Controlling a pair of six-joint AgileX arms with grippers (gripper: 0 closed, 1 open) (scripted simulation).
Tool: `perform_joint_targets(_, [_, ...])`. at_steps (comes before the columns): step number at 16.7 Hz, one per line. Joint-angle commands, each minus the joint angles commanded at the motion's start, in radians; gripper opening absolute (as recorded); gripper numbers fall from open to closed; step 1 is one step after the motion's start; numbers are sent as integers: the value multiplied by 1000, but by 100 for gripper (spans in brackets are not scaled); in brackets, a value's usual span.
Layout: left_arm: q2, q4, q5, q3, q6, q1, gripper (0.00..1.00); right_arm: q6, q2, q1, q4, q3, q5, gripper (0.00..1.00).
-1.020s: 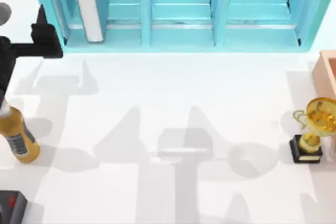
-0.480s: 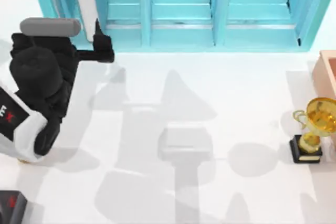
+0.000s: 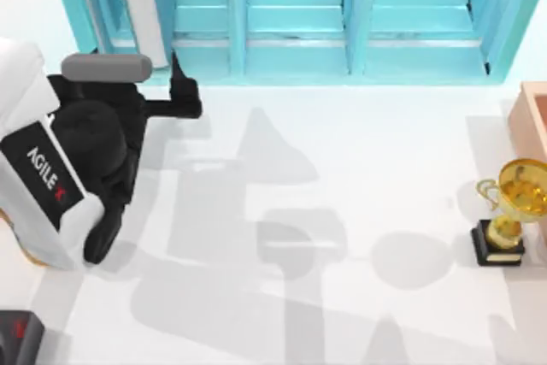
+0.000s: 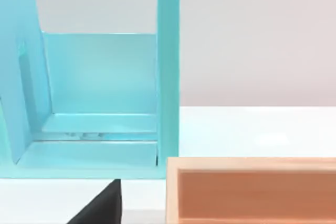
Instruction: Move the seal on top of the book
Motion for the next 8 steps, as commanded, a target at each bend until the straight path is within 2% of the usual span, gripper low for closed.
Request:
perform_joint_targets(5, [-3, -5, -1, -2, 0, 0, 100, 0, 0, 0, 0, 0, 0, 100])
perform_joint_targets(8, [-12, -68, -23, 56, 1, -27, 100, 0, 0, 0, 0, 0, 0, 100])
